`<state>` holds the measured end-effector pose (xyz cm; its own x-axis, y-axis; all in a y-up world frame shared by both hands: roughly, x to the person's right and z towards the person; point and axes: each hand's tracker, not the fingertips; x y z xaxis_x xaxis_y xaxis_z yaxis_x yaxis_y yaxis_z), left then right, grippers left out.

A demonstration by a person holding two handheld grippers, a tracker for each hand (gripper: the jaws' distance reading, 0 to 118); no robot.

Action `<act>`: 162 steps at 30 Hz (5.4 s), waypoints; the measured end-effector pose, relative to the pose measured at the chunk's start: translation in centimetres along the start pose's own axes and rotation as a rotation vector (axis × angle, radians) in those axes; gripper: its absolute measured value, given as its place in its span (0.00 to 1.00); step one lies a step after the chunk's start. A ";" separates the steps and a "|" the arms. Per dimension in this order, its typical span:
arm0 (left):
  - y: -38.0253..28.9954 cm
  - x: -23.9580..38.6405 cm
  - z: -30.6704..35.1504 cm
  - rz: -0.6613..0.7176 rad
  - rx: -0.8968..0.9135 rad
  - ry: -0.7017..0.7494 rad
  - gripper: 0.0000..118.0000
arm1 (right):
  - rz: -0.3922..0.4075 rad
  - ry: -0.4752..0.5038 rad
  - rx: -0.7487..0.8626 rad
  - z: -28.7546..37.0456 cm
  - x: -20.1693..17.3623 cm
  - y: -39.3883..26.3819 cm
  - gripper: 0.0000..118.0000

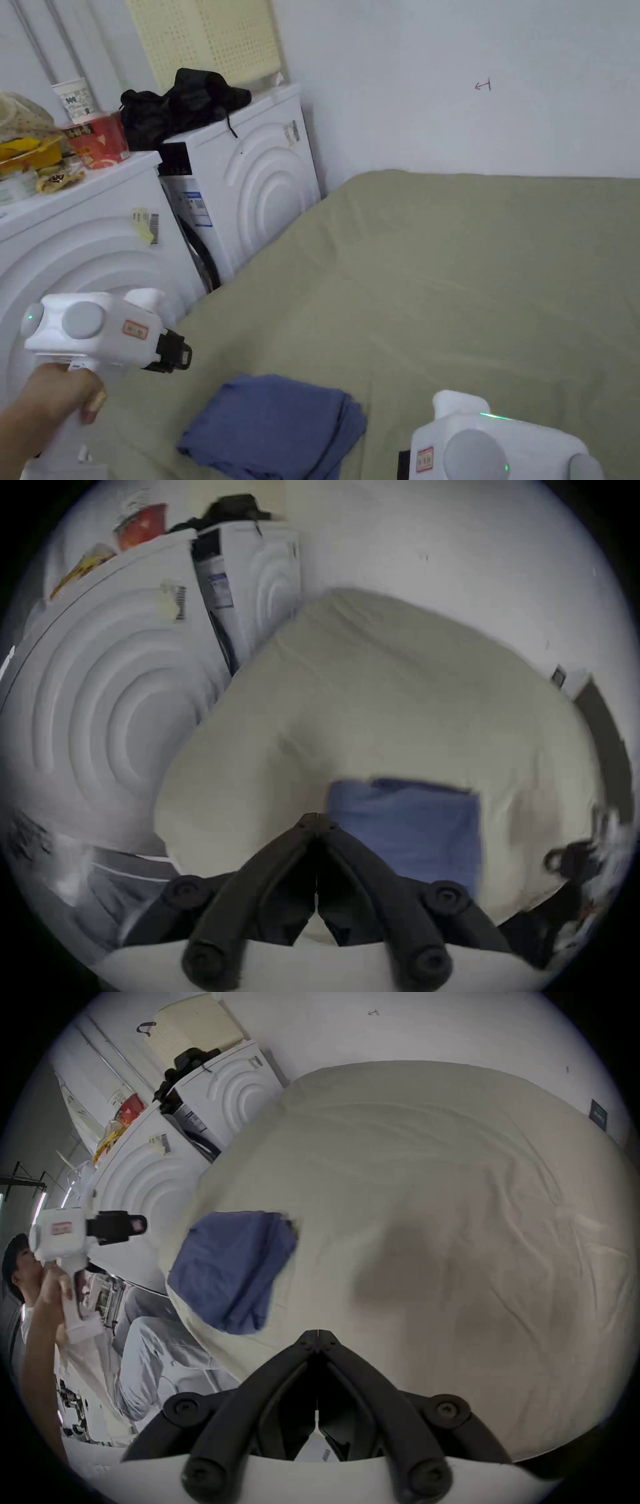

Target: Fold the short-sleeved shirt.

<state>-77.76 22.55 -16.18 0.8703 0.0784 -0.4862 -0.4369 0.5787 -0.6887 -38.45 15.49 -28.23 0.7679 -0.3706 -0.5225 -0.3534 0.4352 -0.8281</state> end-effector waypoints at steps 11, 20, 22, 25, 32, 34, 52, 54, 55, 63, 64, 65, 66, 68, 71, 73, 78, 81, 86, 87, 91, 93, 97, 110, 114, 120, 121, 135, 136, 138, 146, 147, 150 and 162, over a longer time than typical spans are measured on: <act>-9.6 28.1 0.5 -0.079 0.104 -0.101 0.01 | -0.029 -0.207 0.204 11.3 18.5 -3.2 0.00; -17.6 51.1 0.3 -0.193 0.139 -0.267 0.01 | -0.103 -0.506 0.292 22.4 36.5 -9.1 0.00; -19.4 54.5 0.6 -0.238 0.152 -0.278 0.01 | -0.124 -0.559 0.304 23.9 38.6 -10.7 0.00; -21.1 57.1 0.6 -0.263 0.165 -0.285 0.01 | -0.151 -0.592 0.307 24.8 40.7 -12.2 0.00; -20.4 56.8 5.6 -0.233 0.462 -0.303 0.01 | -0.126 -0.628 0.589 28.0 40.4 -12.4 0.00; -19.6 56.0 8.0 -0.223 0.637 -0.264 0.01 | -0.075 -0.643 0.720 29.5 39.4 -11.8 0.00; -18.9 52.4 10.4 -0.162 0.851 -0.229 1.00 | 0.167 -0.713 1.053 31.6 37.2 -11.6 0.98; -18.2 52.8 10.6 -0.173 0.852 -0.209 1.00 | 0.179 -0.710 1.051 31.5 37.0 -11.7 0.98; -18.1 52.8 10.6 -0.174 0.844 -0.205 1.00 | 0.178 -0.706 1.054 31.5 37.0 -11.7 0.98; -17.8 52.3 10.3 -0.164 0.823 -0.191 1.00 | 0.164 -0.694 1.056 31.5 36.6 -11.5 0.98; -17.7 52.2 10.2 -0.159 0.818 -0.194 1.00 | 0.162 -0.695 1.053 31.5 36.6 -11.4 0.98; -17.7 52.1 10.1 -0.156 0.815 -0.195 1.00 | 0.157 -0.692 1.054 31.6 36.5 -11.4 0.99; -17.7 52.1 10.1 -0.153 0.816 -0.192 1.00 | 0.155 -0.690 1.053 31.6 36.5 -11.3 1.00; -17.6 52.1 10.0 -0.150 0.814 -0.186 1.00 | 0.152 -0.689 1.055 31.5 36.4 -11.2 1.00; -17.7 52.0 10.1 -0.139 0.824 -0.196 1.00 | 0.149 -0.690 1.057 31.6 36.4 -11.2 1.00; -17.7 52.0 10.0 -0.140 0.829 -0.206 1.00 | 0.147 -0.692 1.055 31.6 36.4 -11.2 1.00; -17.9 52.0 10.0 -0.152 0.824 -0.198 1.00 | 0.125 -0.686 1.054 31.6 36.6 -11.3 1.00; -17.9 52.0 9.9 -0.151 0.818 -0.201 1.00 | 0.121 -0.689 1.049 31.5 36.6 -11.3 1.00; -18.0 51.9 10.0 -0.158 0.823 -0.195 1.00 | 0.108 -0.685 1.052 31.7 36.6 -11.3 1.00; -18.1 51.9 10.0 -0.161 0.824 -0.194 1.00 | 0.106 -0.680 1.055 31.7 36.6 -11.3 1.00; -18.2 51.9 10.0 -0.164 0.823 -0.200 1.00 | 0.109 -0.672 1.068 31.7 36.6 -11.4 1.00; -18.2 52.0 10.0 -0.165 0.823 -0.198 1.00 | 0.116 -0.668 1.072 31.7 36.6 -11.4 1.00; -18.2 52.0 9.9 -0.165 0.816 -0.196 1.00 | 0.129 -0.665 1.090 31.9 36.4 -11.6 1.00; -18.1 52.2 10.1 -0.172 0.827 -0.168 1.00 | 0.056 -0.631 1.092 32.9 36.7 -11.4 1.00; -18.1 52.2 10.2 -0.170 0.829 -0.177 1.00 | 0.065 -0.616 1.082 33.0 36.7 -11.4 1.00; -18.1 52.2 10.2 -0.168 0.825 -0.179 1.00 | 0.069 -0.677 1.068 32.7 36.6 -11.2 1.00; -18.0 52.3 10.2 -0.171 0.823 -0.178 1.00 | 0.060 -0.669 1.071 32.8 36.6 -11.2 1.00; -17.8 52.1 10.2 -0.168 0.809 -0.189 1.00 | 0.120 -0.705 1.037 32.9 36.6 -10.9 1.00; -17.8 52.1 10.1 -0.172 0.807 -0.189 1.00 | 0.112 -0.649 1.045 33.2 36.7 -11.0 1.00; -17.8 52.2 10.1 -0.181 0.797 -0.191 1.00 | 0.112 -0.547 1.057 33.8 37.0 -11.2 1.00; -17.6 52.2 10.0 -0.173 0.770 -0.179 1.00 | 0.044 -0.582 1.035 35.1 36.6 -10.4 1.00; -17.6 52.2 10.1 -0.175 0.771 -0.179 1.00 | 0.032 -0.589 1.029 35.2 36.7 -10.2 1.00; -17.6 52.2 10.2 -0.181 0.778 -0.181 1.00 | 0.011 -0.574 1.029 35.4 37.0 -10.1 1.00; -17.3 52.3 10.4 -0.174 0.764 -0.189 1.00 | -0.043 -0.540 0.985 36.4 36.8 -9.3 1.00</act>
<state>-22.36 25.10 -24.07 0.9653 0.0327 -0.2592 -0.0748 0.9852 -0.1543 12.51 27.72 -32.37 0.9846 -0.1009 -0.1425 0.0718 0.9778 -0.1968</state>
